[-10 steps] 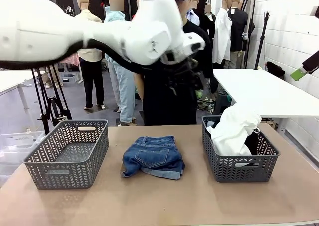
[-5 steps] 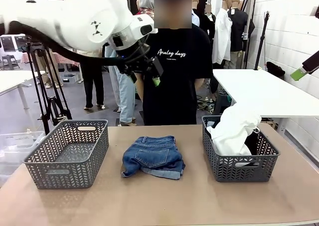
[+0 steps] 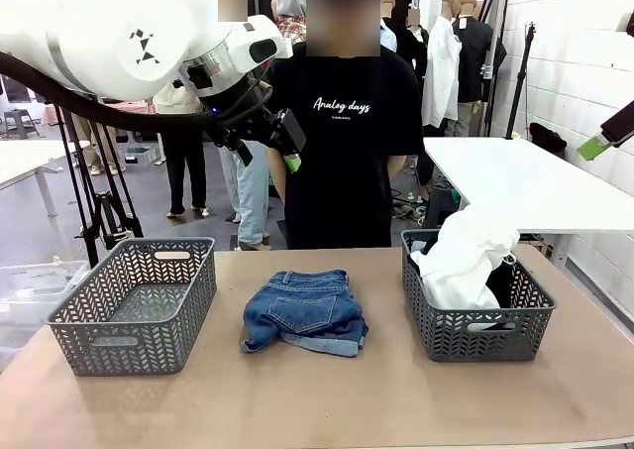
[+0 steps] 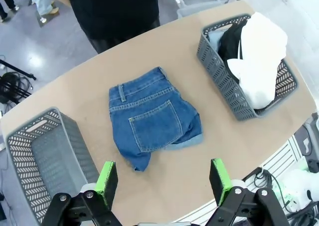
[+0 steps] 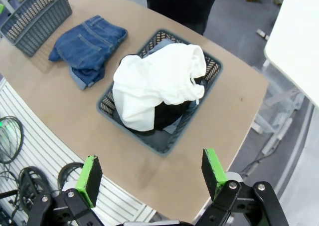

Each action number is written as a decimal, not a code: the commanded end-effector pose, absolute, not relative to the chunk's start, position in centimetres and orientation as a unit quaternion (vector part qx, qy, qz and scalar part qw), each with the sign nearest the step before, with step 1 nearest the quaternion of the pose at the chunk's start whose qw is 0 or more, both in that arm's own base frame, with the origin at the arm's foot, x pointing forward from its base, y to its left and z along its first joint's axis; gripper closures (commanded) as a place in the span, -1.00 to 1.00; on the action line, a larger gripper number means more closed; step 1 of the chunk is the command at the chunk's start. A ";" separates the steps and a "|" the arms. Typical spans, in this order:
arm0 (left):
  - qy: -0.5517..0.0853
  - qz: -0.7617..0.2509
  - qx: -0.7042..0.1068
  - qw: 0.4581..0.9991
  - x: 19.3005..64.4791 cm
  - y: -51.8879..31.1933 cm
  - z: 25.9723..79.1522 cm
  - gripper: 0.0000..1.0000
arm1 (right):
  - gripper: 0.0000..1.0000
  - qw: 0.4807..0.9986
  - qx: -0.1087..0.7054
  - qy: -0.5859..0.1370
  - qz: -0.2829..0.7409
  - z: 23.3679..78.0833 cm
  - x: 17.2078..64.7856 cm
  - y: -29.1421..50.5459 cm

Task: Sort the tops and bottoms.
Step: Lift clothes from the center of the table with your right hand.

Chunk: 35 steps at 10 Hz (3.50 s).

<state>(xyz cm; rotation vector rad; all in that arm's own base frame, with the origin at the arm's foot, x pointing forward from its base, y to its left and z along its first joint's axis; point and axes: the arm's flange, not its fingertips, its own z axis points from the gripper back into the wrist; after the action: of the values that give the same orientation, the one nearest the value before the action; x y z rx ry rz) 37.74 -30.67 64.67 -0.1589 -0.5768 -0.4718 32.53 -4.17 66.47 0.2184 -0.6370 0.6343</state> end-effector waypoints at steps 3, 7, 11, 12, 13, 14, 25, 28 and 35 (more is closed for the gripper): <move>-0.281 -0.230 -0.078 0.928 37.7 -30.7 64.7 -0.92 | -1.00 0.897 0.102 -0.303 0.306 66.4 32.5 -4.1; -0.281 -0.230 -0.078 0.928 37.7 -30.7 64.7 -0.92 | -1.00 0.875 0.102 -0.334 0.337 67.7 28.3 -4.1; -0.281 -0.230 -0.078 0.928 37.7 -30.7 64.7 -0.92 | -1.00 0.800 0.166 -0.248 0.521 63.6 38.5 5.2; -0.281 -0.230 -0.078 0.928 37.7 -30.7 64.7 -0.92 | -1.00 0.786 0.174 -0.217 0.552 62.0 41.9 8.1; -0.281 -0.230 -0.078 0.928 37.7 -30.7 64.7 -0.92 | -1.00 0.780 0.175 -0.203 0.566 60.4 44.5 10.3; -0.281 -0.230 -0.078 0.928 37.7 -30.7 64.7 -0.92 | -1.00 0.772 0.186 -0.196 0.575 58.8 46.9 12.1; -0.256 -0.232 -0.039 0.938 37.6 -25.7 66.0 -0.92 | -1.00 0.737 0.169 -0.132 0.641 48.1 53.9 24.5; -0.256 -0.232 -0.039 0.938 37.6 -25.7 66.0 -0.92 | -1.00 0.692 0.157 -0.079 0.700 43.0 57.8 31.8; -0.256 -0.232 -0.039 0.938 37.6 -25.7 66.0 -0.92 | -1.00 0.667 0.122 -0.076 0.731 38.7 59.2 34.3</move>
<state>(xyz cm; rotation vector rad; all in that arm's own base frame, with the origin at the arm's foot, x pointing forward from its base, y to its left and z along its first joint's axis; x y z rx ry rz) 37.51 -25.84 65.97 -0.0786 -0.5184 -0.4764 59.27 34.65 38.44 0.2747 -0.1697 1.6646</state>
